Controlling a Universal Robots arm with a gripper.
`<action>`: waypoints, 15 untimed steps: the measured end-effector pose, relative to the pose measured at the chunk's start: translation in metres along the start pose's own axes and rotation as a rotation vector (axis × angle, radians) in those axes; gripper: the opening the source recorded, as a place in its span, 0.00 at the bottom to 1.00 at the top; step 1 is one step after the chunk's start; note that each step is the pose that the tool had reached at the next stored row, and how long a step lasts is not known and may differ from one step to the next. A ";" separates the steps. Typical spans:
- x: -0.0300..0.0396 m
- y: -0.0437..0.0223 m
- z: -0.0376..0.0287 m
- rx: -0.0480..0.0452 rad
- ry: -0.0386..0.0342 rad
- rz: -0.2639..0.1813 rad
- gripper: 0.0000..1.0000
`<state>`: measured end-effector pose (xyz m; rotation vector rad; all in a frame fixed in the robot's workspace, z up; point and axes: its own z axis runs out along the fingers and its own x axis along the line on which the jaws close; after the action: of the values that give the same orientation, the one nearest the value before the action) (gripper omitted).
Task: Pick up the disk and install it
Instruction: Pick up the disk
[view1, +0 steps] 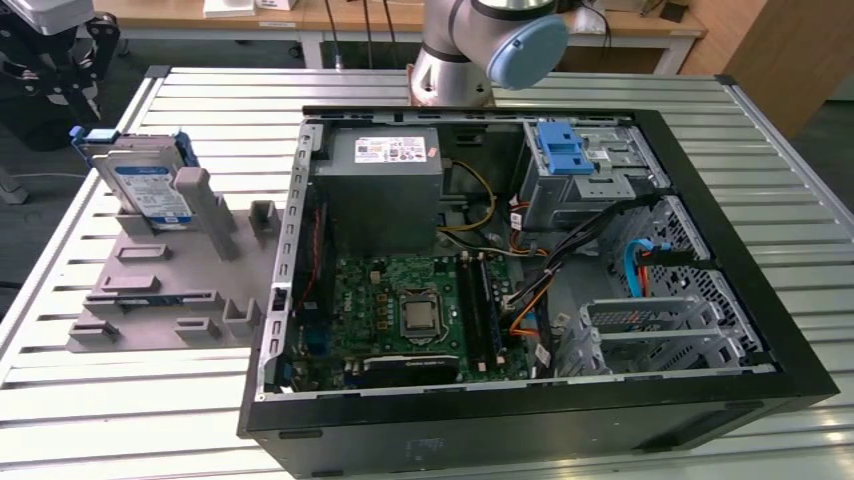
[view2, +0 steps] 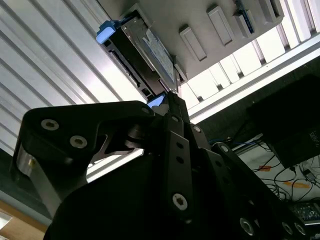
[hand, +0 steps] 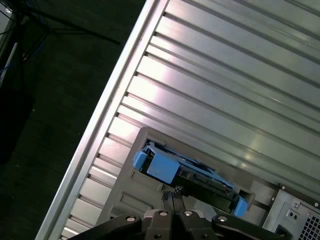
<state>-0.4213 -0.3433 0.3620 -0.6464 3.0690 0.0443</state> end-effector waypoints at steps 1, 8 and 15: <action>0.0000 0.0000 0.0000 0.0000 0.0000 0.000 0.11; 0.0000 0.0000 0.0000 -0.0001 0.0003 -0.011 0.11; 0.0000 0.0000 0.0000 -0.0004 0.0010 -0.034 0.11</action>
<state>-0.4213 -0.3433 0.3621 -0.6988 3.0581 0.0444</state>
